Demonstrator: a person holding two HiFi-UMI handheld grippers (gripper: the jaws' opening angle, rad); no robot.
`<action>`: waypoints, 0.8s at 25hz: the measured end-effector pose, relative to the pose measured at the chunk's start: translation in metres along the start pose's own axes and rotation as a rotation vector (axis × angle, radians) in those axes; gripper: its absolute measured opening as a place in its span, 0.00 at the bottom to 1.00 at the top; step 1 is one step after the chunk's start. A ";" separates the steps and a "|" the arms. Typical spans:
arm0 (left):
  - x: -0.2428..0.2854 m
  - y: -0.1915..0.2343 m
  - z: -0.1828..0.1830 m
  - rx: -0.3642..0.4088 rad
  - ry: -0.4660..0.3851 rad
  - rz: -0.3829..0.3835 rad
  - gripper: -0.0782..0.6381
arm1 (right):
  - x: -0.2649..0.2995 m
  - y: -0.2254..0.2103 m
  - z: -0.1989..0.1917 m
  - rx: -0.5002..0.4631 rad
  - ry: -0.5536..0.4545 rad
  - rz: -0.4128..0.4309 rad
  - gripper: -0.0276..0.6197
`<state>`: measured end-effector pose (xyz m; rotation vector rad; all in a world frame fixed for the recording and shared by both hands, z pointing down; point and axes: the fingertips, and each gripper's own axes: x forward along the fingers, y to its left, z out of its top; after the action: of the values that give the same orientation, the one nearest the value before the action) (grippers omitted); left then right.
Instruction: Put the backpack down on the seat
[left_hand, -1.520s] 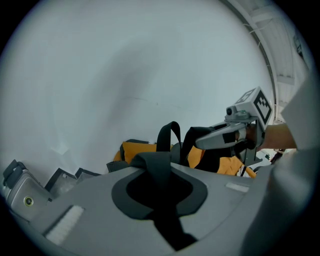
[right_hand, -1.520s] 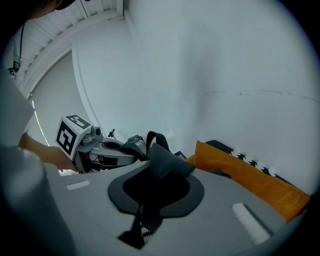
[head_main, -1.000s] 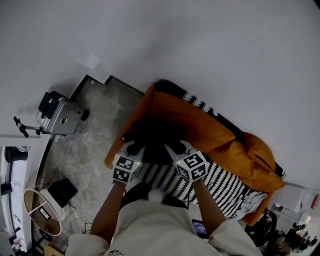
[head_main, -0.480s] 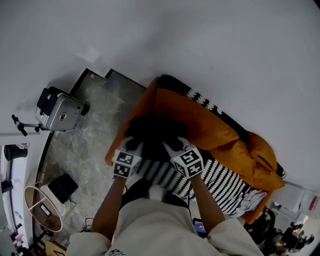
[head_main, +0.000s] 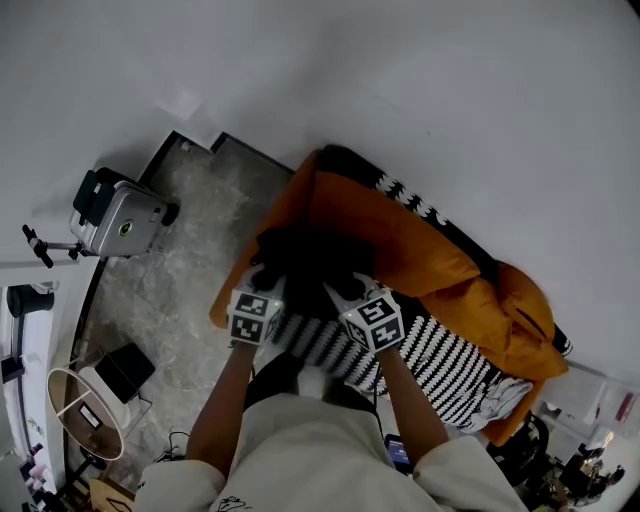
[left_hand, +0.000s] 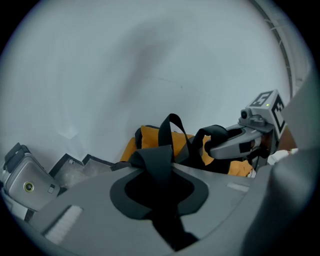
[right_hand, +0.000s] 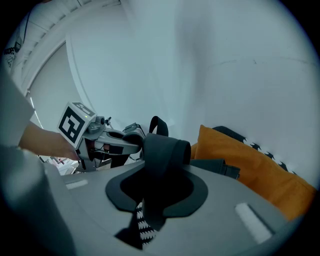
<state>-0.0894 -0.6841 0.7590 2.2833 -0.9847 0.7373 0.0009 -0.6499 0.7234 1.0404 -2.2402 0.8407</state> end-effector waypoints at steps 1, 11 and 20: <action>0.001 0.000 -0.002 -0.005 0.000 0.003 0.19 | 0.000 0.001 -0.002 -0.001 0.002 0.001 0.16; -0.006 -0.001 -0.035 -0.085 0.034 0.009 0.21 | -0.003 0.016 -0.023 -0.010 0.028 0.003 0.17; -0.007 0.003 -0.078 -0.058 0.090 0.037 0.22 | -0.006 0.032 -0.047 -0.033 0.056 0.009 0.23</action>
<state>-0.1169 -0.6313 0.8097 2.1683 -0.9963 0.8086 -0.0124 -0.5970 0.7410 0.9803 -2.2064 0.8234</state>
